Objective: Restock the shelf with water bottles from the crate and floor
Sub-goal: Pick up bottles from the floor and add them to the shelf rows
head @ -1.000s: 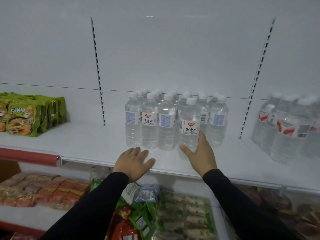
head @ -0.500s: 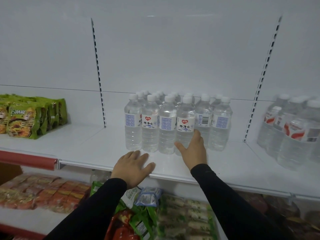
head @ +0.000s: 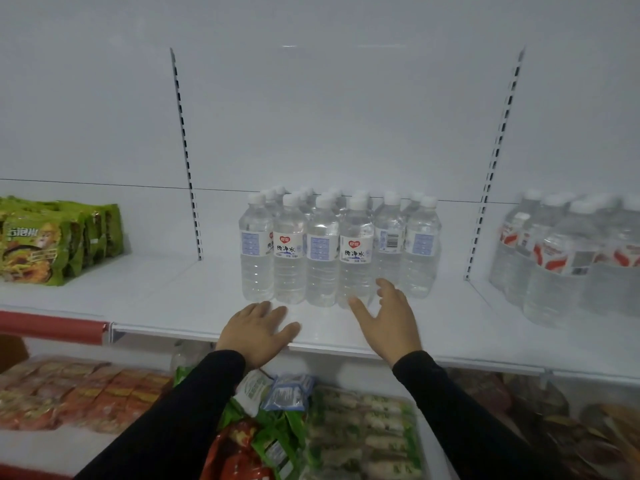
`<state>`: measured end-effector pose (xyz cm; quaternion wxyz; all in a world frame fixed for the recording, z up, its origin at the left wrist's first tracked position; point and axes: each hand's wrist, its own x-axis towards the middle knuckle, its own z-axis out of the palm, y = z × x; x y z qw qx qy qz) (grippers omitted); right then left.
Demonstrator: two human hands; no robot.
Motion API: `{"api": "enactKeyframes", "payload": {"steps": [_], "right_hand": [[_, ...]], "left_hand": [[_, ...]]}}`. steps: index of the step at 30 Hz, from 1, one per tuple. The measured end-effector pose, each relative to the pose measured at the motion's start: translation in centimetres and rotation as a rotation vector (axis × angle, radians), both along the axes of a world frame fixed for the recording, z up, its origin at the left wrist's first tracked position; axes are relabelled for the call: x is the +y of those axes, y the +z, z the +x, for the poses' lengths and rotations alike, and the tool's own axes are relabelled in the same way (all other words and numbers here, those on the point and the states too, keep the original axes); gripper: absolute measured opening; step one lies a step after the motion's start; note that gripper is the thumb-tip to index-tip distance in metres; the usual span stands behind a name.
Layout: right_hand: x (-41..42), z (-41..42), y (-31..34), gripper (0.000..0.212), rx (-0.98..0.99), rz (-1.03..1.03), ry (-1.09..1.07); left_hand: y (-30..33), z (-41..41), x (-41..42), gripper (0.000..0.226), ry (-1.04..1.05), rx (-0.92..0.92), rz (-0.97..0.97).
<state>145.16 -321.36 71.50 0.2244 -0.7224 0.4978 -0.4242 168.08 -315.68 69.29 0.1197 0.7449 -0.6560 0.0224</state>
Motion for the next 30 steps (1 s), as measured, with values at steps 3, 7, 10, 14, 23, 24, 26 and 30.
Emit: {"api": "enactKeyframes", "payload": {"steps": [3,7,10,14,23,24,26,30], "right_hand": [[3.6,-1.8,0.4,0.066,0.06,-0.074,0.041],[8.9,-3.3,0.4,0.066,0.142,-0.137,0.095],[13.2,-2.7,-0.8,0.066,0.203,-0.177,0.159],[18.9,0.0,-4.8,0.073,0.287,-0.192,0.224],[29.0,5.3,-23.1,0.074,0.532,0.153,0.427],[30.0,5.7,-25.5,0.072,0.564,0.209,0.462],[31.5,6.5,-30.0,0.068,0.619,0.3,0.532],[33.9,7.9,-40.9,0.076,0.737,0.494,0.624]], "left_hand": [[1.0,-0.2,1.2,0.066,-0.005,0.164,0.034],[0.3,-0.5,5.7,0.062,-0.041,0.323,-0.125],[-1.0,-0.8,10.8,0.06,-0.09,0.3,-0.197],[-3.9,0.3,18.4,0.073,-0.168,0.266,-0.185],[-19.6,5.5,33.3,0.056,-0.063,0.316,0.019],[-22.1,5.8,34.9,0.053,-0.025,0.329,0.088],[-27.3,6.3,37.7,0.054,0.052,0.335,0.198],[-38.8,6.0,42.4,0.071,0.261,0.432,0.453]]}}
